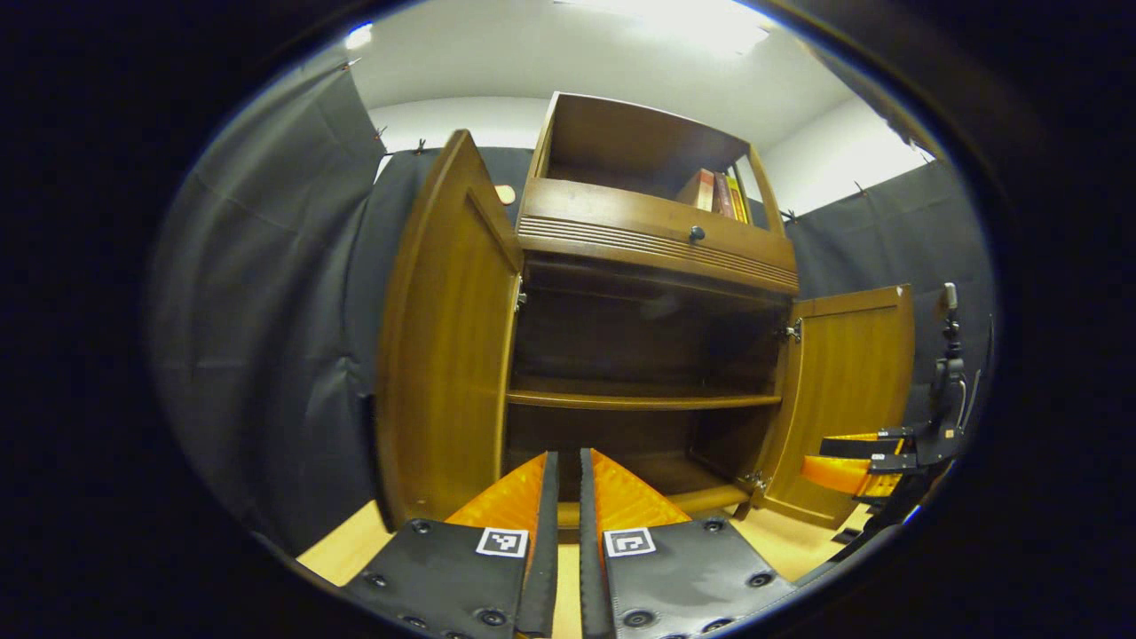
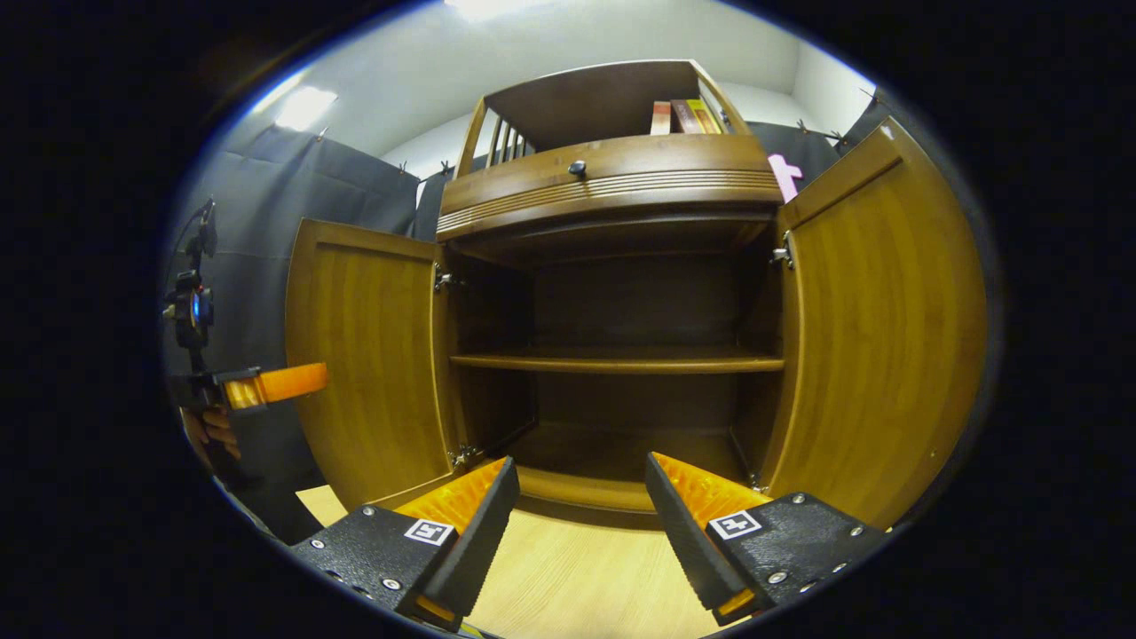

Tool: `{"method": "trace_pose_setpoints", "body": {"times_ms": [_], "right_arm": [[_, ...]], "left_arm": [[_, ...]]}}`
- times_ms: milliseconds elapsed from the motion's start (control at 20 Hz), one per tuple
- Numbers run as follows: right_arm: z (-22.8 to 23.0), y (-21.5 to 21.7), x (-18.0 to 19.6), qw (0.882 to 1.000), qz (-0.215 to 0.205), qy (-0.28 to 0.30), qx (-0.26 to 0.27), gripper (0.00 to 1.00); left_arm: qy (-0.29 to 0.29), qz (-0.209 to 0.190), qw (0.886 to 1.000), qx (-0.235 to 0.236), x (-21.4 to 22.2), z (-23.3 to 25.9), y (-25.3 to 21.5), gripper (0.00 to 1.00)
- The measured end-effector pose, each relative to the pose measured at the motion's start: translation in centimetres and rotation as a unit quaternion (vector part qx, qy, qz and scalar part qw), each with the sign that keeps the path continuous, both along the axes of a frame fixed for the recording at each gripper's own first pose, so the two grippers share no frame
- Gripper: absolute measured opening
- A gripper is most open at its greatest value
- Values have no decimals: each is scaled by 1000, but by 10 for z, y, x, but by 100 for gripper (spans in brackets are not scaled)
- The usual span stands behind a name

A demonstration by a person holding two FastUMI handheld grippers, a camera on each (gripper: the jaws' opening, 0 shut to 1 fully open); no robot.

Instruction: Open the right door of the double-door shoe cabinet with the right hand, and open the left door with the left hand.

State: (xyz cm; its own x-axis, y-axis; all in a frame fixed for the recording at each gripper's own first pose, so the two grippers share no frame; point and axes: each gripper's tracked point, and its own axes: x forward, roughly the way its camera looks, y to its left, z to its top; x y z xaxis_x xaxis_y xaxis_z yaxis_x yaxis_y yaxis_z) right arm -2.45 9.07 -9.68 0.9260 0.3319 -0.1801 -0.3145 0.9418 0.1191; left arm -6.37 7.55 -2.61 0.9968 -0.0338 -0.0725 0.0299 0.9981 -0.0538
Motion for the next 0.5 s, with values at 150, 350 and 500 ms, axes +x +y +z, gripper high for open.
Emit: {"method": "trace_pose_setpoints", "body": {"times_ms": [150,350,500], "right_arm": [[7,-23,-7,1000,-17,-10,0,89],[0,-57,-19,999,-35,-5,-14,89],[-3,-75,-24,999,-41,-3,-12,100]], "left_arm": [[0,-27,1000,-14,25,-10,-55,18],[-3,-22,1000,1,44,-17,-99,22],[-6,-26,1000,10,49,-25,-116,64]]}}
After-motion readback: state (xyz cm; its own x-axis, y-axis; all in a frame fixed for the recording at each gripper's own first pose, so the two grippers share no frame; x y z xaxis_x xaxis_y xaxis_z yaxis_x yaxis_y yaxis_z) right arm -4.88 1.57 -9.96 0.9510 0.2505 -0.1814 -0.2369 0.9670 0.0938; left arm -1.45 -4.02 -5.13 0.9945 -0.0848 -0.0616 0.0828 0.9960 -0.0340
